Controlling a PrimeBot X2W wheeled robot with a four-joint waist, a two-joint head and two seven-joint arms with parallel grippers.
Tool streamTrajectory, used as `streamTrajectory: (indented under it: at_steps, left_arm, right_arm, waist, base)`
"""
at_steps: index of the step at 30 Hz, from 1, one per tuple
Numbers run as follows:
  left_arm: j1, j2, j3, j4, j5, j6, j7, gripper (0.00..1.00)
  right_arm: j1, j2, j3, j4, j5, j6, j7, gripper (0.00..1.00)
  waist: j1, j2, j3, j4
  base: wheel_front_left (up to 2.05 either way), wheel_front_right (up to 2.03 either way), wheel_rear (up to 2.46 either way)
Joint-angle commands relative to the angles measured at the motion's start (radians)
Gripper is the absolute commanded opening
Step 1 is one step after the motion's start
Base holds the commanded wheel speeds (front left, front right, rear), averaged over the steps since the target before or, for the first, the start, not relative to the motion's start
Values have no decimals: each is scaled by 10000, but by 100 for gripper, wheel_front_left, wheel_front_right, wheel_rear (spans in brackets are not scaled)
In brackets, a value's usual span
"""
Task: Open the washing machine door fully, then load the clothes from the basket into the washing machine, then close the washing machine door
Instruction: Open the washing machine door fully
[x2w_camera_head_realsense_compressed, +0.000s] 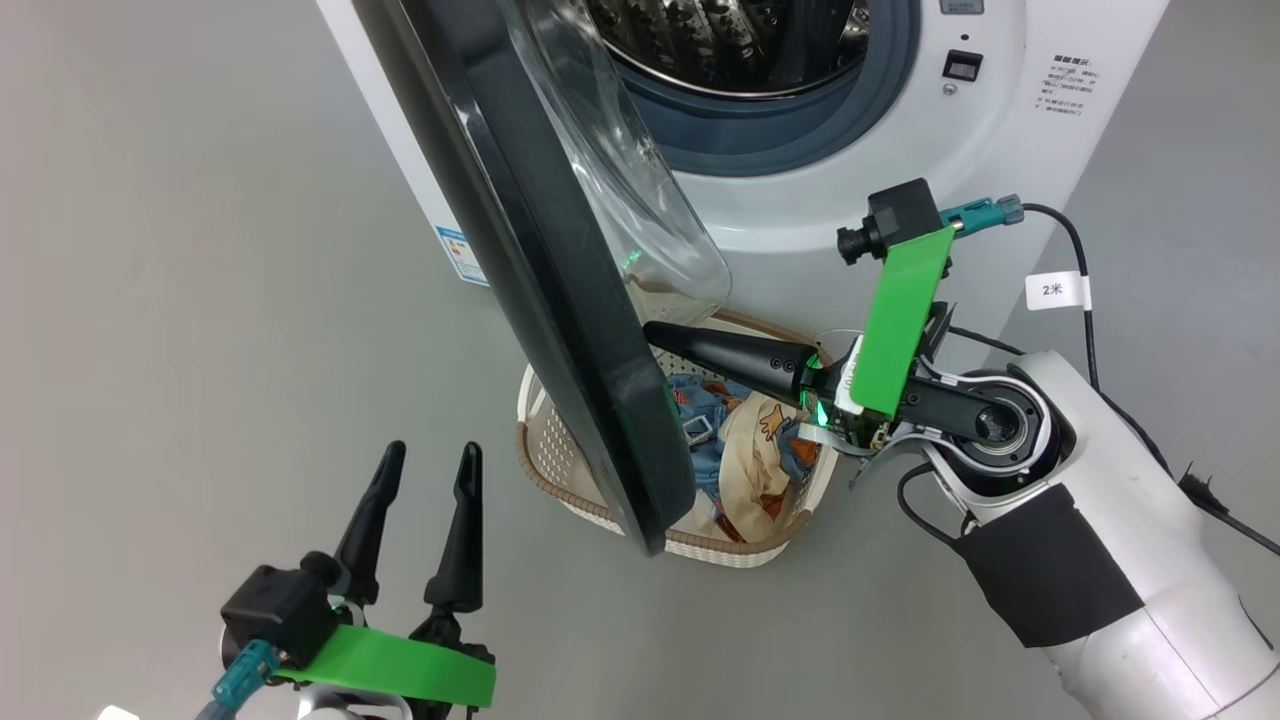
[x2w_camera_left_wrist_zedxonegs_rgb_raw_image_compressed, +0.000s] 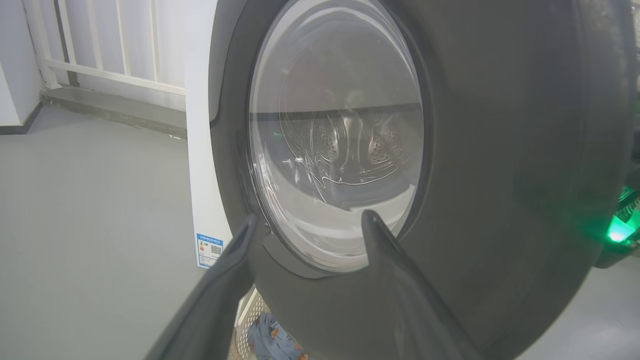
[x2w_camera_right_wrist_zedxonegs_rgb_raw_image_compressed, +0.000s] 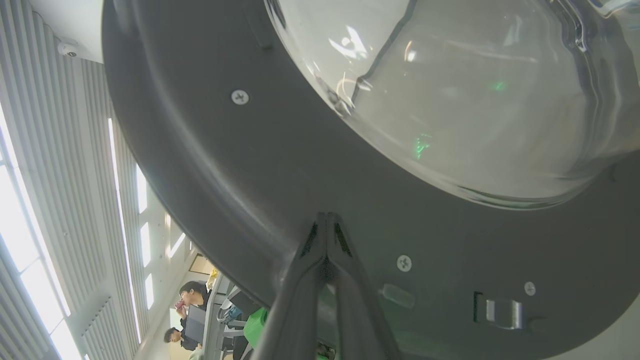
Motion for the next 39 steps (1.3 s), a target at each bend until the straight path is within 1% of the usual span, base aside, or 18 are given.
streamTrajectory:
  at_steps: [1,6,11,12,13,14,16,19,28,39]
  left_arm:
    - [-49,179,345,-203,1,7,-65,100]
    - [-83,179,354,-128,-78,6,-65,100]
    - [-273,179,179,183,-7,5,-65,100]
    - [-307,179,219,241,15,5,-65,100]
    - [-336,179,271,287,32,5,-65,100]
    - [-365,179,305,330,56,5,-65,100]
    - [-411,189,337,399,53,5,-65,100]
    - [-438,323,415,478,45,5,-65,100]
    - [-237,728,822,522,48,4,-65,100]
    - [262,880,1406,422,148,4,-65,100]
  right_arm:
    - [57,308,104,-341,-46,58,79,0]
    - [114,324,-4,-367,-192,58,-95,0]
    - [294,219,-166,-398,-311,58,-349,0]
    - [351,184,-197,-412,-339,58,-412,9]
    - [410,141,-208,-438,-379,58,-464,22]
    - [479,90,-227,-480,-407,58,-518,33]
    - [644,-4,-325,-556,-414,58,-670,49]
    - [855,-179,-441,-663,-492,58,-916,100]
    - [1620,-805,-451,-991,-886,58,-1766,100]
    - [2804,-1471,-220,-955,-980,58,-2997,100]
  waist:
    - [0,0,-8,0]
    - [0,0,-99,-101]
    - [0,0,-250,-415]
    - [0,0,-288,-499]
    - [0,0,-321,-590]
    - [0,0,-356,-676]
    - [0,0,-440,-850]
    - [0,0,-538,-1137]
    - [0,0,-888,-1954]
    - [0,0,-1323,-2718]
  base:
    - [0,0,0]
    - [0,0,0]
    - [0,0,0]
    - [0,0,0]
    - [0,0,0]
    - [0,0,0]
    - [0,0,0]
    - [0,0,0]
    - [0,0,0]
    - [0,0,0]
